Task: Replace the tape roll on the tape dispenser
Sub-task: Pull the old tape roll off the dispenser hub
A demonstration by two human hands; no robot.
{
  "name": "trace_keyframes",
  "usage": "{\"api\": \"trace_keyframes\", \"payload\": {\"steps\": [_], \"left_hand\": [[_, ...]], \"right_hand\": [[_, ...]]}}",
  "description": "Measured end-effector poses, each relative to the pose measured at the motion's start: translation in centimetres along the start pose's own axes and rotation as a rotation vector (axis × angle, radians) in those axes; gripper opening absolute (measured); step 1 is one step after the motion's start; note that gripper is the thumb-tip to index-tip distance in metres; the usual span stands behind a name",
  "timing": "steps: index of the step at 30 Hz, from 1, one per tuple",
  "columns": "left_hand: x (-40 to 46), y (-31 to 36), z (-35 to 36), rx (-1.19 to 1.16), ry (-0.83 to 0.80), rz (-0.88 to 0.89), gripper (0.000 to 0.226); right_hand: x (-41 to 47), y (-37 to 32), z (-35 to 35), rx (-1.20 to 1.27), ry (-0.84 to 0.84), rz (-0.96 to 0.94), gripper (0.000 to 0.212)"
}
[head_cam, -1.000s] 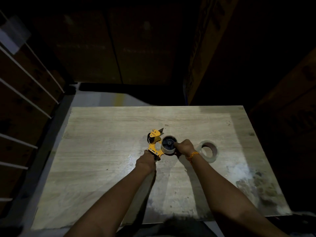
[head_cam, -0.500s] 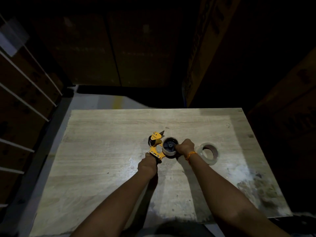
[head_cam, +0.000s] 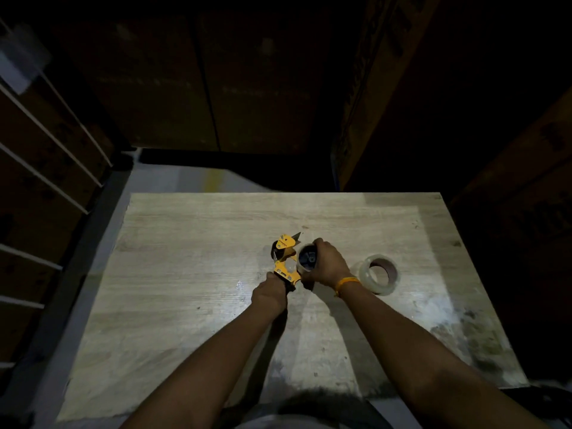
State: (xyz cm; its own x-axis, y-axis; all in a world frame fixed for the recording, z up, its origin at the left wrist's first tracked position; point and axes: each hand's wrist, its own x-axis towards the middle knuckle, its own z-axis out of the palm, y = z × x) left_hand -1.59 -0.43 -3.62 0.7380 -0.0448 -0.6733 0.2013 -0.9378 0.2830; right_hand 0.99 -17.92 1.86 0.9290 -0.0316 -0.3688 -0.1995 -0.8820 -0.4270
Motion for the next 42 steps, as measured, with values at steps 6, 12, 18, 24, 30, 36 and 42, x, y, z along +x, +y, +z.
{"api": "trace_keyframes", "payload": {"steps": [6, 12, 18, 24, 30, 36, 42], "left_hand": [[0.1, 0.0, 0.3, 0.033, 0.04, 0.003, 0.077], [0.1, -0.1, 0.3, -0.042, 0.037, -0.036, 0.067], [0.5, 0.2, -0.1, -0.105, 0.013, -0.084, 0.065], [0.4, 0.4, 0.1, -0.125, 0.026, -0.072, 0.063], [0.7, 0.0, -0.1, -0.058, 0.02, -0.047, 0.067], [0.9, -0.1, 0.0, -0.058, 0.004, -0.06, 0.075], [0.9, 0.4, 0.1, -0.088, 0.041, -0.036, 0.06]], "right_hand": [[0.0, -0.2, -1.0, -0.081, 0.061, -0.084, 0.075], [-0.3, 1.3, -1.5, 0.004, 0.037, -0.239, 0.07], [0.0, 1.5, -2.0, 0.036, 0.063, -0.298, 0.077], [-0.4, 0.6, -0.9, 0.073, 0.178, -0.125, 0.078], [-0.3, 1.5, -2.4, 0.073, 0.095, -0.315, 0.076], [0.1, 1.3, -2.6, 0.09, 0.098, -0.336, 0.08], [-0.4, 0.5, -1.2, 0.12, 0.218, -0.086, 0.073]]}}
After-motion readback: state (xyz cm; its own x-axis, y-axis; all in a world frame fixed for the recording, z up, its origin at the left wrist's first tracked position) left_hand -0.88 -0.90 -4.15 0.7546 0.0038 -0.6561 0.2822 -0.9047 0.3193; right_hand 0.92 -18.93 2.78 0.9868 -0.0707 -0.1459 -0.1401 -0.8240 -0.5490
